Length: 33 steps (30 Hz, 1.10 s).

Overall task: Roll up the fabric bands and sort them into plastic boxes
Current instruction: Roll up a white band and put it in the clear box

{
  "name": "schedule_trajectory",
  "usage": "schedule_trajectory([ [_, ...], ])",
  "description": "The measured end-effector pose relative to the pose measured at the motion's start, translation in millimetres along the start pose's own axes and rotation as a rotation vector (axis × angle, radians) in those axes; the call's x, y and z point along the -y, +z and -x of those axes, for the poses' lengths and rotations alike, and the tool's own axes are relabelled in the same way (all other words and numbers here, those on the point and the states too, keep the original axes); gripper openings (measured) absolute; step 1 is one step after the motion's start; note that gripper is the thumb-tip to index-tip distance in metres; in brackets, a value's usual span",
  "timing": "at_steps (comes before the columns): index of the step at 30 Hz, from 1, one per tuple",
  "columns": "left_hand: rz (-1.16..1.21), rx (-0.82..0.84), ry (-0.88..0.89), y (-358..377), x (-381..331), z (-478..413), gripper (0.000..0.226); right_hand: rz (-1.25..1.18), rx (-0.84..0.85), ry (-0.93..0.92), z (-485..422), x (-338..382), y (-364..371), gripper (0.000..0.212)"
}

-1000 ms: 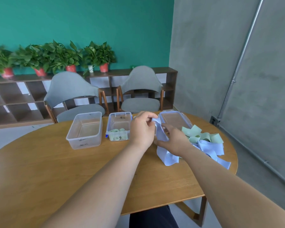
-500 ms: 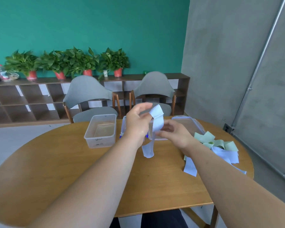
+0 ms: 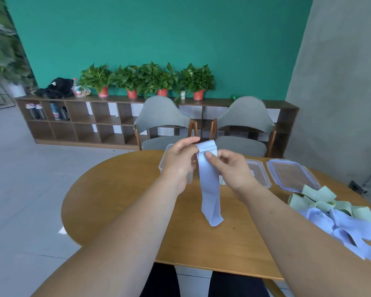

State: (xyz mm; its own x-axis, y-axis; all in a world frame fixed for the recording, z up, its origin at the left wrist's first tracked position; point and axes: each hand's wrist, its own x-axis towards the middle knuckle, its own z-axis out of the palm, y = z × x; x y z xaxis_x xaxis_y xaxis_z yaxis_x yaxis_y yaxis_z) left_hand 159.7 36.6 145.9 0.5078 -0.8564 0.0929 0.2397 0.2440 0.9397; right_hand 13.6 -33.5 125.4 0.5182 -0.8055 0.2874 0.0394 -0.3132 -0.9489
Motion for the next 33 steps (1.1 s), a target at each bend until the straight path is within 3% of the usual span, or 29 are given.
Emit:
schedule_trajectory([
  [3, -0.045, -0.035, -0.017, -25, -12, 7, 0.025, 0.009, -0.001, -0.033, -8, 1, 30, 0.075],
  [5, -0.075, -0.042, -0.029, -42, -17, 11, 0.024, -0.012, -0.028, -0.04, -12, 4, 48, 0.085],
  [10, -0.306, -0.063, 0.088, -88, -17, 15, 0.022, -0.035, 0.016, -0.019, -17, 8, 91, 0.065],
  [17, -0.279, -0.225, 0.099, -128, -23, 2, 0.022, 0.014, 0.115, -0.038, -30, -1, 134, 0.019],
  [20, -0.414, -0.392, 0.17, -138, -21, -4, 0.021, 0.206, -0.06, -0.129, -42, -1, 149, 0.006],
  [23, -0.417, -0.338, 0.154, -141, -21, -6, 0.026, 0.385, -0.206, -0.202, -48, 7, 163, 0.004],
  [25, -0.312, -0.243, 0.108, -139, -23, -4, 0.035, 0.45, -0.158, -0.272, -46, 12, 173, 0.01],
  [30, -0.238, -0.308, 0.106, -160, -15, -12, 0.045, 0.46, 0.005, -0.484, -38, -8, 188, 0.027],
  [33, -0.209, -0.315, 0.038, -172, -9, -17, 0.043, 0.427, -0.127, -0.404, -41, -24, 192, 0.035],
])
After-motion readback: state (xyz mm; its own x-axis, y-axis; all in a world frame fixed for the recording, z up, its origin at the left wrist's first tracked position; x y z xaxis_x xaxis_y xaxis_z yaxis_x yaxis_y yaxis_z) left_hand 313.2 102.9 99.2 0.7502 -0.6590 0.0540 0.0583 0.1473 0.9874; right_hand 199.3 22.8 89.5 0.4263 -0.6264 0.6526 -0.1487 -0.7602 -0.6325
